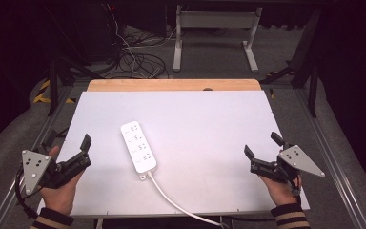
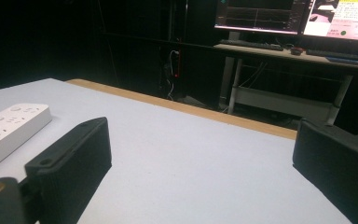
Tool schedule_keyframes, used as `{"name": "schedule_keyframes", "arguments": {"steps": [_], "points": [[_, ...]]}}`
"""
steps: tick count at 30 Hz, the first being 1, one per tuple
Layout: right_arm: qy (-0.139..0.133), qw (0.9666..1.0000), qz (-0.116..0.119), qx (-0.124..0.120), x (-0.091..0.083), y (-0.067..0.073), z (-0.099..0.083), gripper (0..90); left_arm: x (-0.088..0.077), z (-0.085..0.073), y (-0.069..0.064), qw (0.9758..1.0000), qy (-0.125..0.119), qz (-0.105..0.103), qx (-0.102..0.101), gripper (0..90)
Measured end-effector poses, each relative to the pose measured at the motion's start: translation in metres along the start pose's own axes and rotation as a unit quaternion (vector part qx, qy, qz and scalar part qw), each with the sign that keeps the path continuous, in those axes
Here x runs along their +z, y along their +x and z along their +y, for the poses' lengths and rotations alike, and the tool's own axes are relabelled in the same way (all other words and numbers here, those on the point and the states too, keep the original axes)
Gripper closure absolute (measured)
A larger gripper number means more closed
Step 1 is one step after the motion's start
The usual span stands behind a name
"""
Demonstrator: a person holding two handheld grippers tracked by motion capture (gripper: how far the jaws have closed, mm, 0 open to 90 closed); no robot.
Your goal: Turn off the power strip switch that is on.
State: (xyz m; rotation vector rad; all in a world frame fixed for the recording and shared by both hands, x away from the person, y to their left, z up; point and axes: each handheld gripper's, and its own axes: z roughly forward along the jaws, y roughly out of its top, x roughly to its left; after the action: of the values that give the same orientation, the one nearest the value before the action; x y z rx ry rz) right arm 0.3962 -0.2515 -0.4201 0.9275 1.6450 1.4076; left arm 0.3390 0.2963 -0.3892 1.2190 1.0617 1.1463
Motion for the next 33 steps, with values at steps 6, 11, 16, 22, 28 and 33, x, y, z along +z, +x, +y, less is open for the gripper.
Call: {"name": "schedule_keyframes", "arguments": {"steps": [6, 11, 16, 22, 28, 33], "points": [[-0.001, 1.0, 0.001, 0.0, -0.0003, -0.0005, 0.0001, 4.7, 0.0013, -0.0011, -0.0018, 1.0, 0.003, -0.002, 0.001, 5.4], [0.0, 1.0, 0.002, -0.001, 0.0003, 0.001, 0.0003, 4.7, 0.0022, -0.0032, -0.0019, 0.9999, 0.014, -0.005, 0.002, 5.4], [0.001, 1.0, 0.002, -0.001, -0.0002, 0.0011, -0.0001, 4.7, 0.0029, -0.0032, -0.0019, 0.9999, 0.014, -0.004, 0.003, 5.7], [0.001, 1.0, 0.001, -0.001, 0.0004, 0.001, 0.0, 4.7, 0.003, -0.004, -0.0026, 0.9998, 0.018, -0.004, 0.005, 5.8], [0.002, 1.0, 0.001, -0.002, 0.0004, 0.0013, -0.0001, 4.7, 0.0035, -0.0045, -0.002, 0.9998, 0.021, -0.003, 0.003, 5.9], [0.002, 1.0, 0.001, -0.002, 0.0004, 0.0012, -0.0001, 4.7, 0.0035, -0.0046, -0.0024, 0.9997, 0.022, -0.004, 0.004, 6.2]]}}
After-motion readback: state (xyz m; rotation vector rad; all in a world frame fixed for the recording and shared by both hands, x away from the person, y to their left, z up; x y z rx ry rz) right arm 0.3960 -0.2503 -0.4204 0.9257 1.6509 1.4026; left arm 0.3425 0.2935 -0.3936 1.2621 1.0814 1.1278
